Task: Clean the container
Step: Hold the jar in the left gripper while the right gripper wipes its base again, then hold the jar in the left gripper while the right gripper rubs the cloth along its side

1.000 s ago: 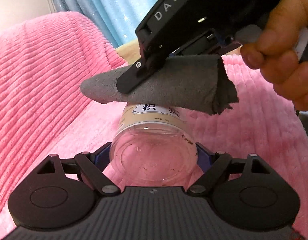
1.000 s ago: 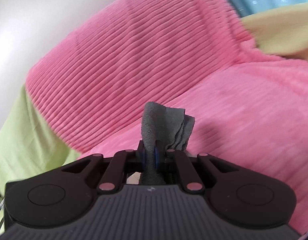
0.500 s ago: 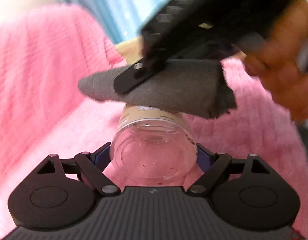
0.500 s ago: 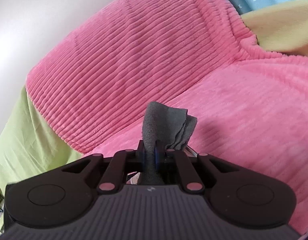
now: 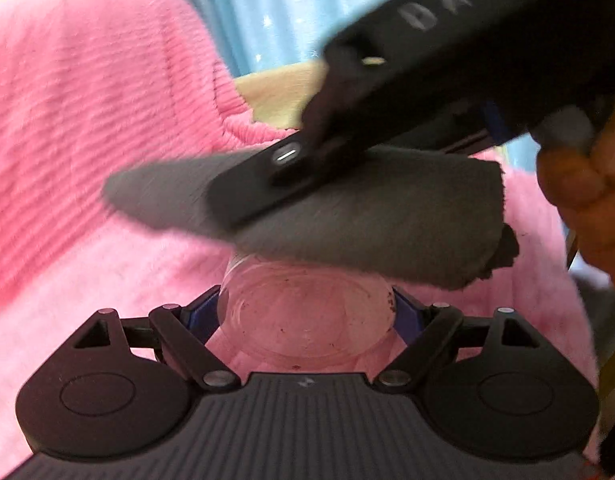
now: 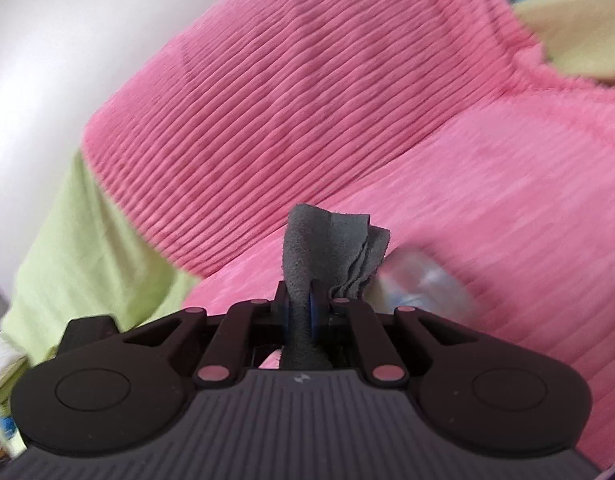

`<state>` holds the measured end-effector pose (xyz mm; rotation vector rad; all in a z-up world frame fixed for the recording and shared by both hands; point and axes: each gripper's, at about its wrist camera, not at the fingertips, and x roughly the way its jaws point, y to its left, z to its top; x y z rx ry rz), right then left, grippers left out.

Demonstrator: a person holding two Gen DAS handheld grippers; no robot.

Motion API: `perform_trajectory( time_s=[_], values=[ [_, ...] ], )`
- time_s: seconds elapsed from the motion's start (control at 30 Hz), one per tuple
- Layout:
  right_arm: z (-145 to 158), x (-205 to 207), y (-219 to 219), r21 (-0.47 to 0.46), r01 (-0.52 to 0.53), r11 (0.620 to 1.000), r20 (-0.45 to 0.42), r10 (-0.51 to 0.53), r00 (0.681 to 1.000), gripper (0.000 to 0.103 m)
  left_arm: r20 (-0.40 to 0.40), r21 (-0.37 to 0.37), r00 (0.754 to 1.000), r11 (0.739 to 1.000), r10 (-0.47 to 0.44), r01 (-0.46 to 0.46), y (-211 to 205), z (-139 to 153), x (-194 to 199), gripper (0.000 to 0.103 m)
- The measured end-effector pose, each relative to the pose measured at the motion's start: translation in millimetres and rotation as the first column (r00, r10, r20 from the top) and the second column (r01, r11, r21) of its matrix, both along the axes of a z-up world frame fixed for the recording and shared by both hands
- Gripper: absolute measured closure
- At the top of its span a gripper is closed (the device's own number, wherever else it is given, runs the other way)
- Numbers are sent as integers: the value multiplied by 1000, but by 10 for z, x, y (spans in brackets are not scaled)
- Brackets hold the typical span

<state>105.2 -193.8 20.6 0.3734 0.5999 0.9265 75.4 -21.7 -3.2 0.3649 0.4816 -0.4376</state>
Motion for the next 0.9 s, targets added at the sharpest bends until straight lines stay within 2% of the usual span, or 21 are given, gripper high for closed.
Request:
perform_trajectory(
  time_s=[0.07, 0.23, 0.3, 0.5, 0.6, 0.7, 0.9],
  values=[
    [15, 14, 24, -19, -3, 1000, 22, 3, 1000, 97, 12, 19, 1000, 1000, -4, 4, -35, -6, -1, 18],
    [35, 110, -111, -17, 147, 989, 53, -146, 988, 97, 39, 63, 999, 998, -18, 15, -116, -23, -73, 18],
    [31, 81, -105, -20, 142, 990, 55, -141, 988, 96, 43, 70, 999, 997, -19, 16, -119, -33, -208, 18],
    [14, -8, 29, -30, 28, 999, 45, -26, 999, 97, 32, 54, 999, 998, -14, 12, -107, -47, -141, 18],
    [39, 53, -26, -48, 106, 993, 83, -102, 991, 97, 42, 71, 999, 997, -18, 15, -142, -60, -159, 18],
    [22, 114, -124, -16, 166, 986, 57, -164, 985, 97, 50, 84, 999, 996, -23, 19, -171, -72, -265, 18],
    [-2, -45, 20, -27, 52, 998, 45, -51, 998, 97, 39, 72, 999, 997, -16, 13, -156, -81, -258, 18]
  ],
)
